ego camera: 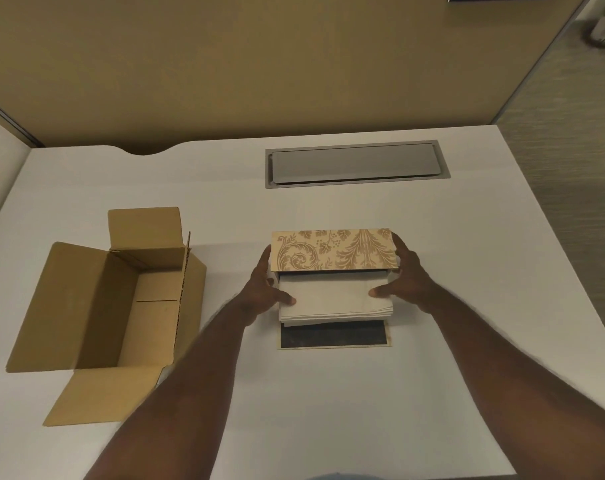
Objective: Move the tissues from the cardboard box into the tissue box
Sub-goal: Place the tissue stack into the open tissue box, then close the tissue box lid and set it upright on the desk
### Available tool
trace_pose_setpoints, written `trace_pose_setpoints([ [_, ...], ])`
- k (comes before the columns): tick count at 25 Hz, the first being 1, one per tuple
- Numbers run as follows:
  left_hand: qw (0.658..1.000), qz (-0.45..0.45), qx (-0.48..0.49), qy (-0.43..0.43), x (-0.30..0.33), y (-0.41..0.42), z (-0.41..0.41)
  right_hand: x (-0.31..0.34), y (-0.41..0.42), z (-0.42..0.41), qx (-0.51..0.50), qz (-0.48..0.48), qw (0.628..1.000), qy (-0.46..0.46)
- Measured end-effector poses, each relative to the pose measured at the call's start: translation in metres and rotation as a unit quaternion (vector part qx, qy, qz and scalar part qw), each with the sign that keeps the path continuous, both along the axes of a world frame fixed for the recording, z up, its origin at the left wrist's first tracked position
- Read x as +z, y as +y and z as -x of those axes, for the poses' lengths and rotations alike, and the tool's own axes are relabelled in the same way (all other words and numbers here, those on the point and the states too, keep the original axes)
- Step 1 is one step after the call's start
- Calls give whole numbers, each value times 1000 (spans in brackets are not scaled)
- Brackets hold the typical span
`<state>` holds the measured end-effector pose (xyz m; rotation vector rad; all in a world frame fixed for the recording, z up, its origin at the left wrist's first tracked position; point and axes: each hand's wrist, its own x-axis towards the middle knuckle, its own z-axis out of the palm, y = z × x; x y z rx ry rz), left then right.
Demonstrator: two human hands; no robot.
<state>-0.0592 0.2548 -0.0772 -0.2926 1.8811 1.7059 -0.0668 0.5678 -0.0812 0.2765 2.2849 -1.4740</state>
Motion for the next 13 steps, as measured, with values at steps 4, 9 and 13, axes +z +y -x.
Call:
trace_pose_setpoints([
  [4,997,22,-67,20,5,0,16,-5,5,8,36,29,999,11],
  [9,997,27,-68,37,0,-5,13,-7,7,4,60,-7,997,43],
  [13,992,35,-53,107,-8,-8,-6,-2,4,-23,41,-68,992,102],
])
